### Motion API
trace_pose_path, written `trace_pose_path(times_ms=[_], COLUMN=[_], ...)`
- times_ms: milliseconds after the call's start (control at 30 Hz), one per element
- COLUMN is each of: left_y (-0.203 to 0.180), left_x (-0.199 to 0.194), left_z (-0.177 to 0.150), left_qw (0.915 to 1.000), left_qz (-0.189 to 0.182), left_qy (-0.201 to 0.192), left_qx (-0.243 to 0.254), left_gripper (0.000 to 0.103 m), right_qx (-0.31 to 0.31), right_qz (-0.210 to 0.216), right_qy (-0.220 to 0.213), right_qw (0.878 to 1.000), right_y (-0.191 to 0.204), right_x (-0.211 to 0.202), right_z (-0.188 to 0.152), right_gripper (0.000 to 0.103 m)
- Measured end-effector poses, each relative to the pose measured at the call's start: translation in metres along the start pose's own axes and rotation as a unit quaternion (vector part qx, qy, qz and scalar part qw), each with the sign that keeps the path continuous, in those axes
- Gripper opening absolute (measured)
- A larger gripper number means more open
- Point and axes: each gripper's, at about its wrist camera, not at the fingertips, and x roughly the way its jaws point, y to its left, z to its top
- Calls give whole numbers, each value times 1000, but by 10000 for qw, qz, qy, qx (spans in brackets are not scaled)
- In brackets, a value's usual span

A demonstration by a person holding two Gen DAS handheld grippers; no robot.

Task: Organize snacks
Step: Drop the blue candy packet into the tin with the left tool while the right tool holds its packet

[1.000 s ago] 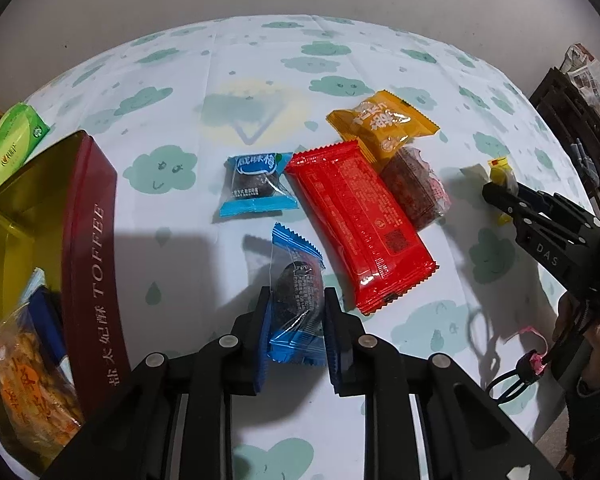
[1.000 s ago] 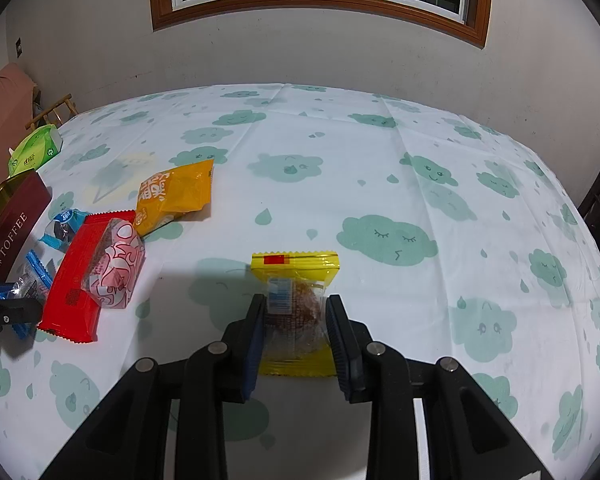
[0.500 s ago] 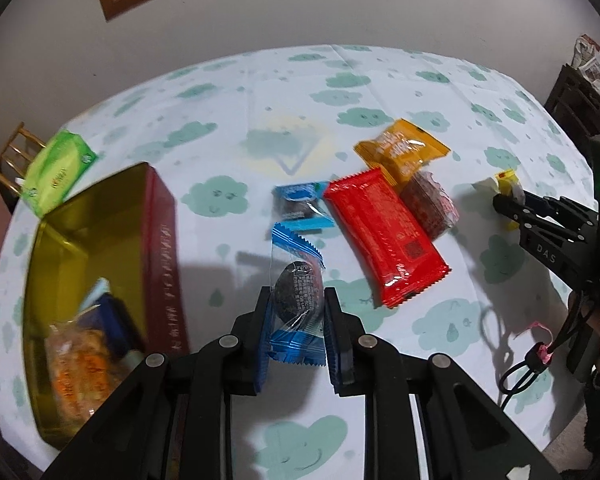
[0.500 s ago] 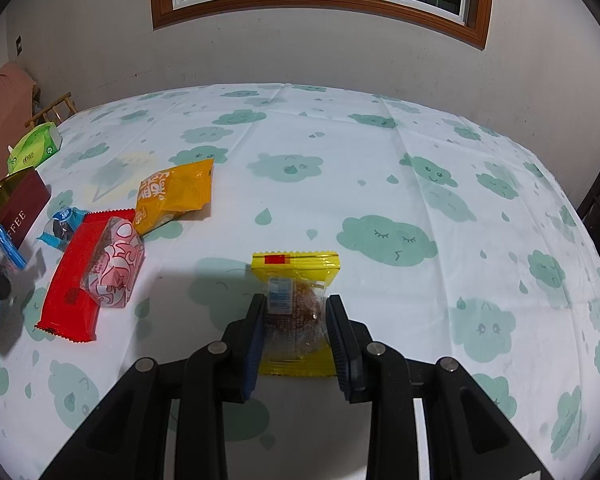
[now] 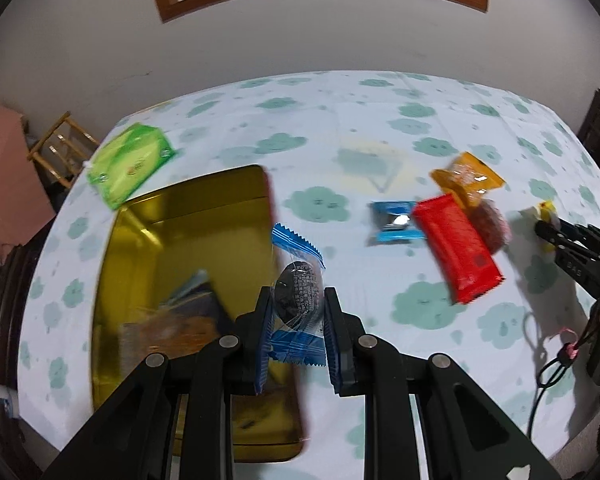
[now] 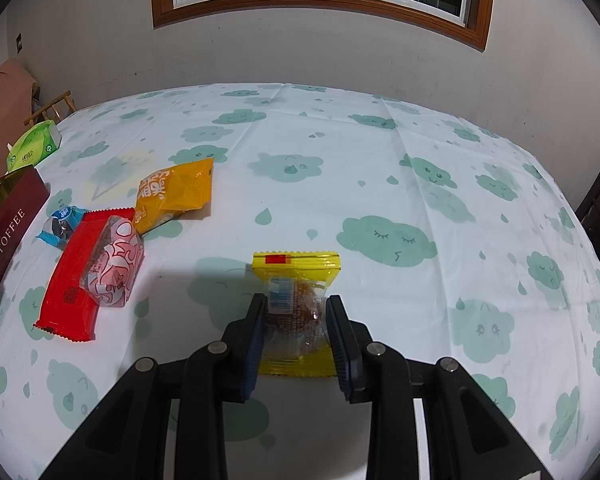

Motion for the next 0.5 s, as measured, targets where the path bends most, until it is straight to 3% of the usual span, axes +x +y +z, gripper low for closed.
trace_pose_path(times_ms=[500], left_y=[62], left_x=[10], left_z=[-15], left_qw=[9980], left_qz=[445], left_qy=[114], left_qx=[-423], left_gripper=[20], right_qx=[-8], right_qz=[-18], right_qy=[-1], right_qw=[10000], right_y=[1], right_x=[0], right_z=[0], right_gripper=[31])
